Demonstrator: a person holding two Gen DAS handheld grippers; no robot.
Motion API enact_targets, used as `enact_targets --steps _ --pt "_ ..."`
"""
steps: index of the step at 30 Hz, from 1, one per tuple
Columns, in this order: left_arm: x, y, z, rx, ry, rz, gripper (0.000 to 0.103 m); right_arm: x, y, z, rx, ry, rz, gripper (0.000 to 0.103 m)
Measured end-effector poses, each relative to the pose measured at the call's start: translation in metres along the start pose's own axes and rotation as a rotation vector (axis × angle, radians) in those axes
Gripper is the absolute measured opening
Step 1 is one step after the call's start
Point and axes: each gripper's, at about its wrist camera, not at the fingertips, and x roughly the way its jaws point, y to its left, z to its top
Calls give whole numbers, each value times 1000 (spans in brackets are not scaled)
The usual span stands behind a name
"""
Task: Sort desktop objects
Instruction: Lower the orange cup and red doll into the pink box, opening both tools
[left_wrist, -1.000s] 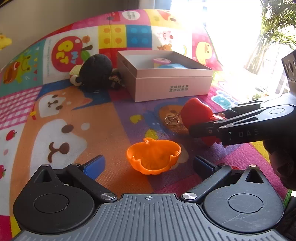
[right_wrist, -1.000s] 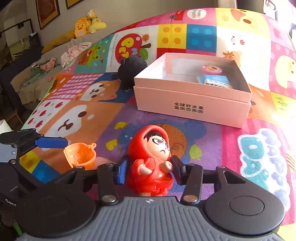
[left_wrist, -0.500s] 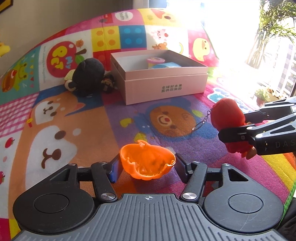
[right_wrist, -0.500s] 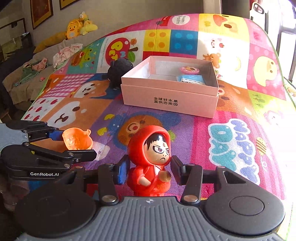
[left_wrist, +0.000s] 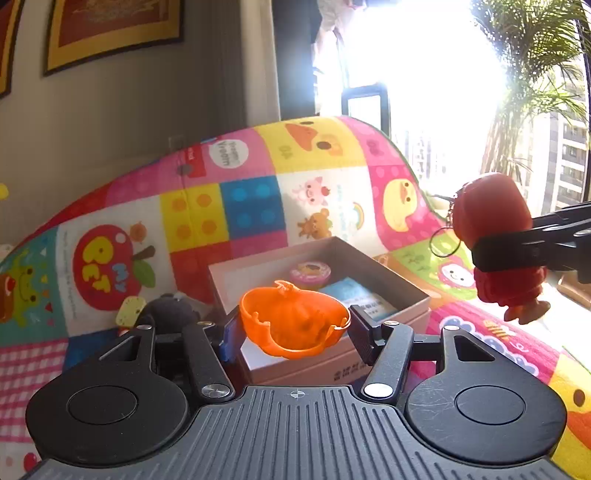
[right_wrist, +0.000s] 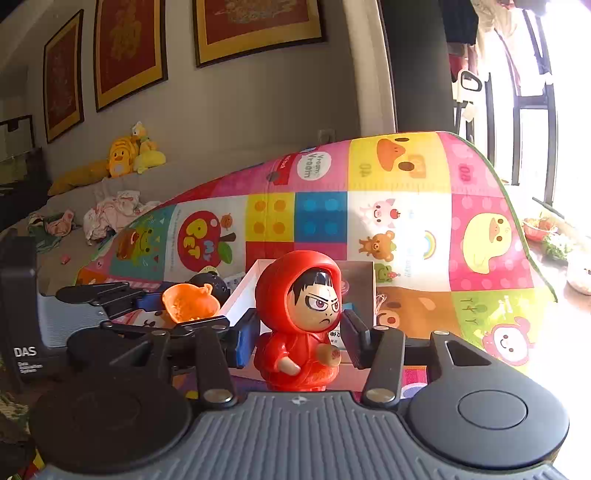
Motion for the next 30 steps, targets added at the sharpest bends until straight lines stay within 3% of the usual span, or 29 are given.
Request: enact_targets --steps 3,7,9,11,15,19,25,30 --pt "49 4 10 -6 47 -5 64 7 -8 5 17 3 -26 48" --pt "87 11 2 -35 159 -96 66 20 -14 8 6 24 -59 48" --pt "80 15 -5 -46 134 -106 86 30 -14 10 -5 37 -63 48" --pt "62 22 -11 -77 86 -106 95 44 -12 15 -9 57 -47 48" --pt "20 37 -33 -139 26 -99 96 90 -3 34 20 122 15 48" --pt "-5 51 -63 -172 37 -46 97 160 20 53 5 230 58 48" --pt "-18 82 -91 -288 55 7 99 259 42 41 -85 427 -48 48" --pt "-16 104 -99 -391 81 24 100 283 43 21 -149 509 -152 49"
